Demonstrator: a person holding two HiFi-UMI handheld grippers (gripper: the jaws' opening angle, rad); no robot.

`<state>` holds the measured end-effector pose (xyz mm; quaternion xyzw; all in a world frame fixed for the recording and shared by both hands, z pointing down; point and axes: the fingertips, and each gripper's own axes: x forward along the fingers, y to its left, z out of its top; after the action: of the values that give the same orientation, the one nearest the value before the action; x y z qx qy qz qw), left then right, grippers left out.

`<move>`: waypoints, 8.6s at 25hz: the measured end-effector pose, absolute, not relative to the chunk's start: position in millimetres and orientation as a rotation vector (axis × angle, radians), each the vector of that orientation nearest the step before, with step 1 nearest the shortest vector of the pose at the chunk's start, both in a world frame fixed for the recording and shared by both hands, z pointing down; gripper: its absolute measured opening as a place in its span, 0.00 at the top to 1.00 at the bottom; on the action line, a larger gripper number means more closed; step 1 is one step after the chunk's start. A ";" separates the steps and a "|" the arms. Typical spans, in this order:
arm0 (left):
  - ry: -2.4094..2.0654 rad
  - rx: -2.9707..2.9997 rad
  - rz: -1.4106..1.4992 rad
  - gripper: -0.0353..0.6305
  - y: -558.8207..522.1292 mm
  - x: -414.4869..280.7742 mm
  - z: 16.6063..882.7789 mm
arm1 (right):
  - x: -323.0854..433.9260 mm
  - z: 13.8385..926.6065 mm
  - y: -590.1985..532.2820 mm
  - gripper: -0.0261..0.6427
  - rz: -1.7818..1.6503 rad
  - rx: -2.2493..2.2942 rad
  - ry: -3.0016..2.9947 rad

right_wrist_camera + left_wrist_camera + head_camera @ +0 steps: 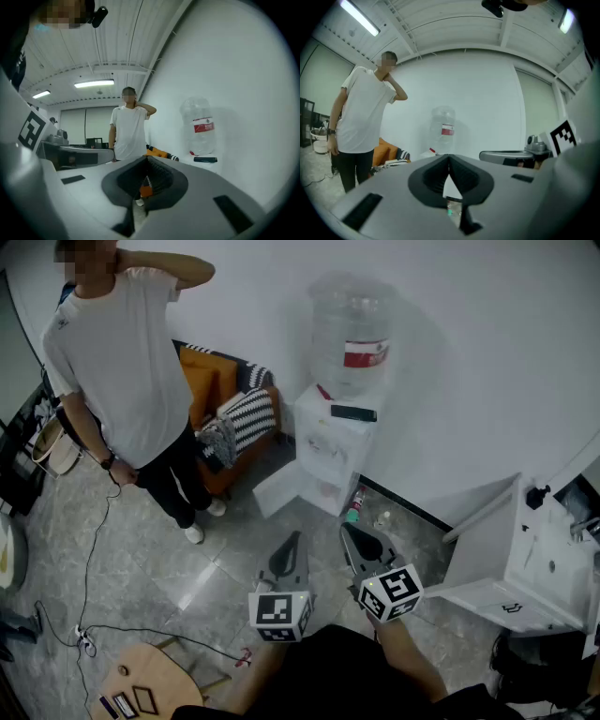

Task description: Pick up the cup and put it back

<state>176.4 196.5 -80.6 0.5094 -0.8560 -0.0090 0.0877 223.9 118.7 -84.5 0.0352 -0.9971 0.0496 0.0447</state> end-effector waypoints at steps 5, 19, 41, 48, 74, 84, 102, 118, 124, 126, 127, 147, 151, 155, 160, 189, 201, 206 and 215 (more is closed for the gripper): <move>-2.548 1.531 -0.017 0.93 187.2 174.7 -80.5 | 219.2 -85.6 110.4 0.94 0.137 0.106 -3.056; -2.586 1.423 0.035 0.93 199.0 172.6 -73.1 | 248.3 -90.7 56.6 0.94 0.231 0.287 -3.102; -2.641 1.281 0.038 0.93 182.9 189.9 -56.7 | 303.3 -61.1 -8.1 0.94 0.330 0.352 -3.089; -2.623 1.334 0.073 0.93 161.2 125.5 -45.0 | 239.9 -48.8 0.5 0.94 0.252 0.274 -3.075; -2.321 1.875 0.127 0.93 37.2 -128.6 -27.6 | -34.2 -70.8 -74.8 0.94 0.028 0.430 -3.022; -2.328 1.797 0.068 0.93 -29.8 -138.7 117.1 | -63.6 49.1 -123.9 0.94 -0.085 0.360 -3.073; -2.251 1.646 0.167 0.93 -62.5 -86.3 540.0 | -24.9 475.0 -137.7 0.94 0.032 0.242 -2.964; -2.245 1.863 0.146 0.93 -105.9 -81.1 711.2 | -34.4 694.6 -152.0 0.94 0.021 0.230 -2.963; -2.262 1.879 0.164 0.93 -114.6 -94.9 731.6 | -40.7 714.9 -172.1 0.94 -0.011 0.223 -2.960; -2.254 1.866 0.138 0.93 -113.2 -98.9 735.7 | -49.3 713.0 -170.5 0.94 -0.015 0.197 -2.980; -2.242 1.862 0.122 0.93 -111.7 -99.0 738.2 | -52.4 714.8 -167.7 0.94 -0.020 0.184 -2.983; -2.263 1.799 0.075 0.93 -87.5 -112.8 743.4 | -112.6 765.4 -217.6 0.40 0.139 0.477 -2.962; -2.273 1.801 0.095 0.93 -81.3 -117.7 743.8 | -131.4 782.4 -238.1 0.40 0.089 0.594 -2.897; -2.271 1.799 0.106 0.93 -73.4 -120.3 742.8 | -147.5 788.3 -257.3 0.40 0.037 0.693 -2.857; -2.290 1.769 0.095 0.93 -62.6 -131.9 742.0 | -166.2 790.6 -277.3 0.40 0.013 0.774 -2.842; -2.323 1.778 0.028 0.93 -63.6 -132.5 726.3 | -97.9 692.6 -161.8 0.42 0.066 0.337 -3.124; -2.380 1.802 0.053 0.93 -59.8 -131.2 702.0 | -64.2 683.1 -127.4 0.42 0.058 0.211 -3.076; -2.444 1.793 0.064 0.93 -54.7 -144.0 679.8 | -69.2 652.1 -131.9 0.42 -0.024 0.136 -3.072; -2.510 1.790 0.221 0.93 -45.5 -170.0 586.0 | -77.1 542.9 -109.7 0.42 -0.027 -0.040 -3.066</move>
<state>-170.0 -45.5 586.0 0.5789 -0.8118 0.0714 0.0255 -77.1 -109.7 542.9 -0.0131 -0.9992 -0.0090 0.0376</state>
